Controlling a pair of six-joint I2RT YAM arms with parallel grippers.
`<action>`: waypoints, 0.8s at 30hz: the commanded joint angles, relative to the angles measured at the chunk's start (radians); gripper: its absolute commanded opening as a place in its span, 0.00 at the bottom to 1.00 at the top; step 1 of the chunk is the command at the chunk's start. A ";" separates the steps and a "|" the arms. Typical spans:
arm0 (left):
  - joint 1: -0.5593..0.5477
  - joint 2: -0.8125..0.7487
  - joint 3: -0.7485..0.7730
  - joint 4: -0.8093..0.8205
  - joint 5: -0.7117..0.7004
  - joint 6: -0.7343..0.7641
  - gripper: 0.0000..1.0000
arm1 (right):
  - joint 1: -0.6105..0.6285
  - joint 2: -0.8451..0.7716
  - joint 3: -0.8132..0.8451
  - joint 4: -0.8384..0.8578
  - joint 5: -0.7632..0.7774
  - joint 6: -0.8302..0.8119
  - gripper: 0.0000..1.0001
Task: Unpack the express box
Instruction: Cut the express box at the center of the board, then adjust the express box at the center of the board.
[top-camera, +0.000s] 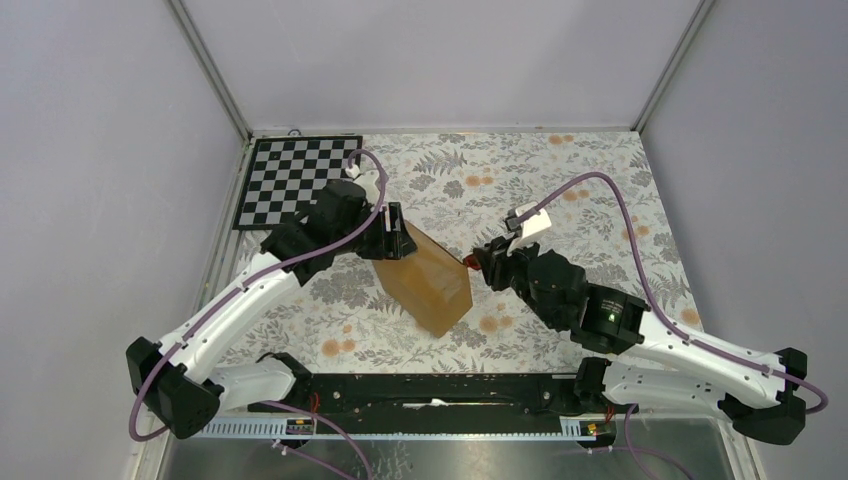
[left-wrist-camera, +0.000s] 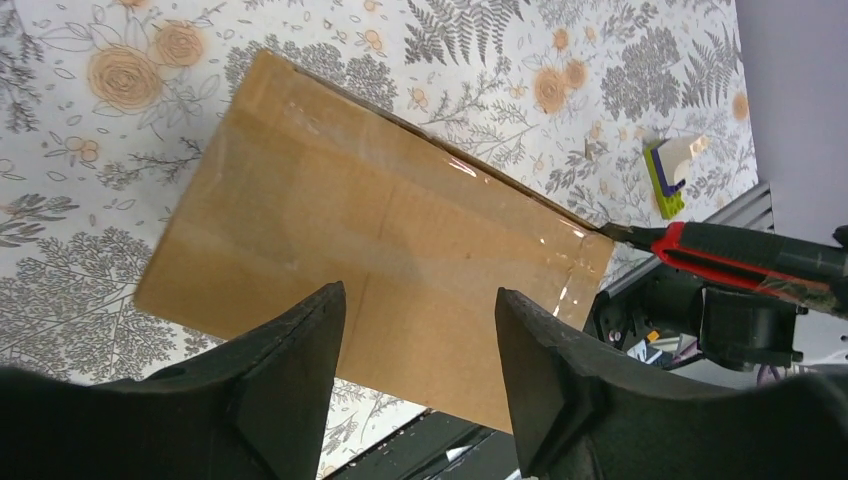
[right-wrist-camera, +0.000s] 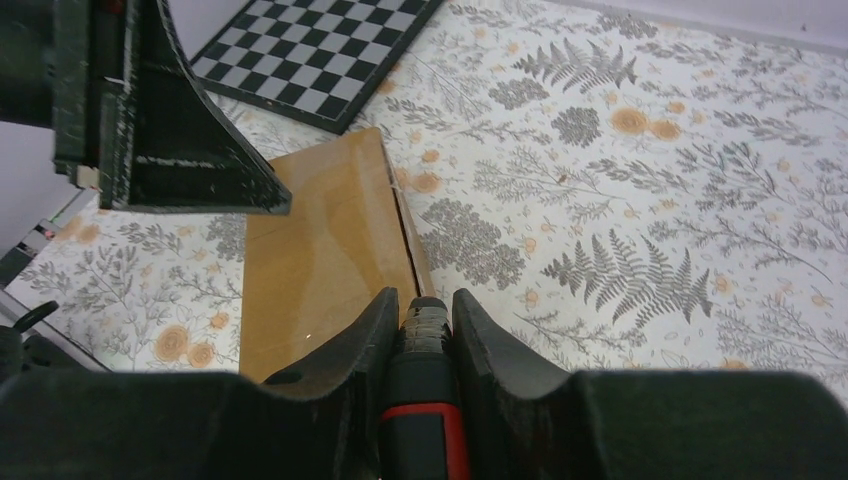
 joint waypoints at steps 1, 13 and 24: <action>-0.008 0.006 -0.012 0.048 0.034 0.022 0.61 | 0.004 -0.034 -0.003 0.146 -0.026 -0.060 0.00; -0.005 0.020 0.040 0.019 -0.066 0.044 0.57 | 0.005 -0.044 0.044 0.000 0.170 0.042 0.00; 0.228 0.113 0.045 0.061 -0.191 -0.079 0.47 | 0.004 0.157 0.295 -0.712 0.138 0.420 0.00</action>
